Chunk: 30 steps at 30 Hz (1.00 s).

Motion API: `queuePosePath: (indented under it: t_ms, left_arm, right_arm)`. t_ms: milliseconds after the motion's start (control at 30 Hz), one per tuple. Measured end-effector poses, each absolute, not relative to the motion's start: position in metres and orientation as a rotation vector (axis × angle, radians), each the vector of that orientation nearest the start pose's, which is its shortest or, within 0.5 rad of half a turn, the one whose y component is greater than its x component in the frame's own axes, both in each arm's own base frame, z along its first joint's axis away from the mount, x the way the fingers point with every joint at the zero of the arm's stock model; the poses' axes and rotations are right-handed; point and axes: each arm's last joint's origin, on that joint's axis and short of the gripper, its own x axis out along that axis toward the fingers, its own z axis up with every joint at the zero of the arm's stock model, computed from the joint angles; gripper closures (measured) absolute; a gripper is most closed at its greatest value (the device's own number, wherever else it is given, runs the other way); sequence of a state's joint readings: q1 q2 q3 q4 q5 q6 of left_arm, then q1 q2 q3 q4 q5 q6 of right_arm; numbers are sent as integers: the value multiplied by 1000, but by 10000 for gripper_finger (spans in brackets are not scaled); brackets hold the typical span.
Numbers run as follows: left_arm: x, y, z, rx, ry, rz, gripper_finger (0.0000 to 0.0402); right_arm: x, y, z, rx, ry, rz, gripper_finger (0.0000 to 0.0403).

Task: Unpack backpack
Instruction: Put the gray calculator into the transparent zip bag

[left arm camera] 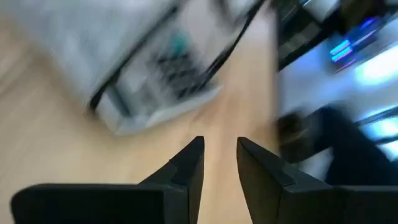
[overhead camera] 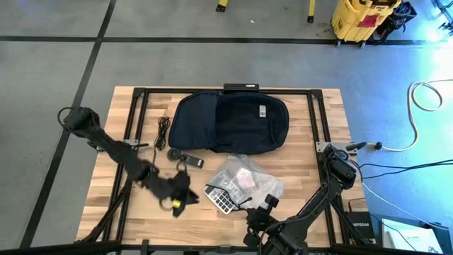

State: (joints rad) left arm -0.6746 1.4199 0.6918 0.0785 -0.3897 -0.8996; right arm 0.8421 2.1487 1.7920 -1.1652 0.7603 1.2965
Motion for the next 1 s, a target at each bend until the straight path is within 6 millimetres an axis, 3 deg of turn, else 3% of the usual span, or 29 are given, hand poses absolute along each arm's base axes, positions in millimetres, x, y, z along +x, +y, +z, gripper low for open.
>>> queuePosePath:
  t_ms: [133,267,467,633,1000]
  left_arm:
    - [227,-182,145,-390,757,0,323]
    - [251,-189,118,-322,830,8,323]
    - [276,-197,124,-197,773,-44,323]
    - [280,-204,114,-16,710,-108,323]
    - [285,-201,112,-46,658,-21,323]
  right_arm:
    - [295,301,207,95,841,-536,403]
    - [296,302,207,101,838,-531,403]
    - [298,301,207,112,834,-531,403]
    - [298,300,207,114,839,-532,403]
    - [299,301,207,118,836,-529,403]
